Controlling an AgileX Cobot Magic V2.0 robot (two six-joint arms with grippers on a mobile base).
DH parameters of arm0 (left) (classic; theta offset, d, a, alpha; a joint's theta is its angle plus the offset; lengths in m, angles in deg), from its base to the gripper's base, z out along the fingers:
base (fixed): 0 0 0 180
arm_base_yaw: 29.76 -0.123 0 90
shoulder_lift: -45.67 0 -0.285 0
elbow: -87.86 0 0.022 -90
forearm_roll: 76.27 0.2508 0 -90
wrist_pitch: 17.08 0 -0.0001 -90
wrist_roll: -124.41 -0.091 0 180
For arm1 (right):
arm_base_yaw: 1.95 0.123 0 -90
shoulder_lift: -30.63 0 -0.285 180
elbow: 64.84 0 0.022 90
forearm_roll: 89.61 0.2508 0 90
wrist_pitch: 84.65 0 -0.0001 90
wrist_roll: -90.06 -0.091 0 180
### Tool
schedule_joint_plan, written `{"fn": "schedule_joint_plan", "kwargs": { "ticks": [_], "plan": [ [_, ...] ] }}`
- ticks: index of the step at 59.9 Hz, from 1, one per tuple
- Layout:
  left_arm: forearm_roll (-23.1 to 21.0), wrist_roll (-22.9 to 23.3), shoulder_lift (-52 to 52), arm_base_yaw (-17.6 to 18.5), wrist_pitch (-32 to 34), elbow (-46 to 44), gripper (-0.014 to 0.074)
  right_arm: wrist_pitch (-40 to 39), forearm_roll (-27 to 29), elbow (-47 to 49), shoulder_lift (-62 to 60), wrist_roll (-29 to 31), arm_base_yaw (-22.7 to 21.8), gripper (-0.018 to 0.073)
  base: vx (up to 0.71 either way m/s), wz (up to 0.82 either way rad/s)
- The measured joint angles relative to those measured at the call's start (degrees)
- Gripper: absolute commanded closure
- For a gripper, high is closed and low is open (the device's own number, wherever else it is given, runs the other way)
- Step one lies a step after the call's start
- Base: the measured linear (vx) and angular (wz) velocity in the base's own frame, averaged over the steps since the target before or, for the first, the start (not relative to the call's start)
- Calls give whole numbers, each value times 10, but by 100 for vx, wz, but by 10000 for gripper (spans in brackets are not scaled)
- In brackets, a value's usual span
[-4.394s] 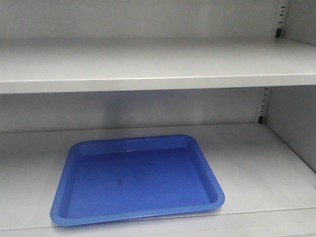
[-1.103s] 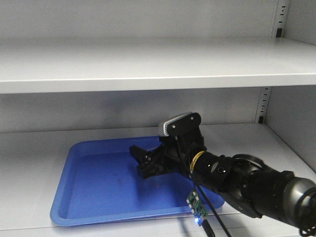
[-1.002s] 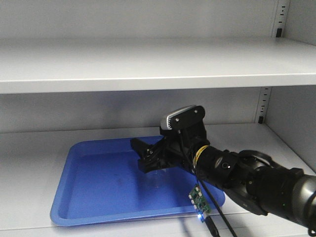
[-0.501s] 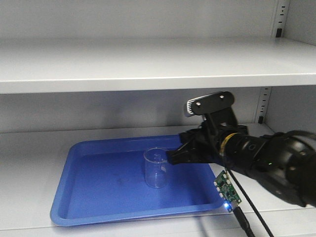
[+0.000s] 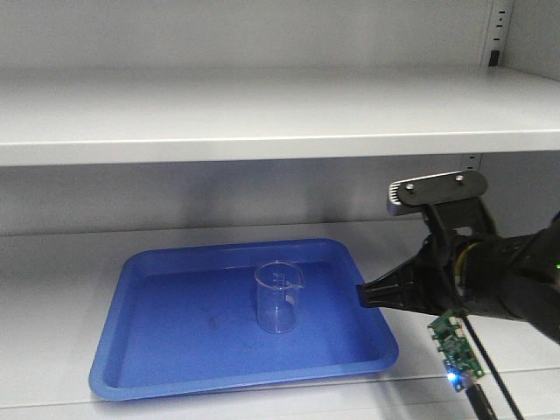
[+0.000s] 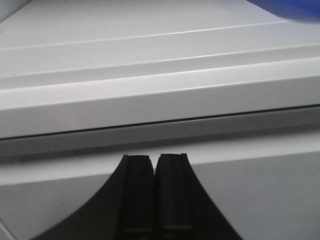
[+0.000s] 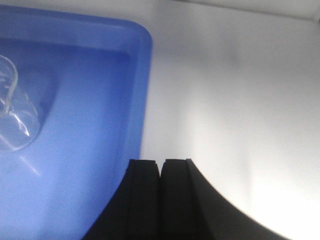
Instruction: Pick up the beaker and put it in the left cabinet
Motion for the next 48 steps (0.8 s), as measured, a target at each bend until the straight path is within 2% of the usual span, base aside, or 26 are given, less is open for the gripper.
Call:
{"fn": "schedule_joint_plan", "kwargs": {
  "ticks": [32,48],
  "plan": [
    [0,0,0,0,0,0,593,-24,-3,-213,-208,-17,0,564,0,0],
    [0,0,0,0,0,0,593,-24,-5,-255,-285,-17,0,564,0,0]
  ]
}}
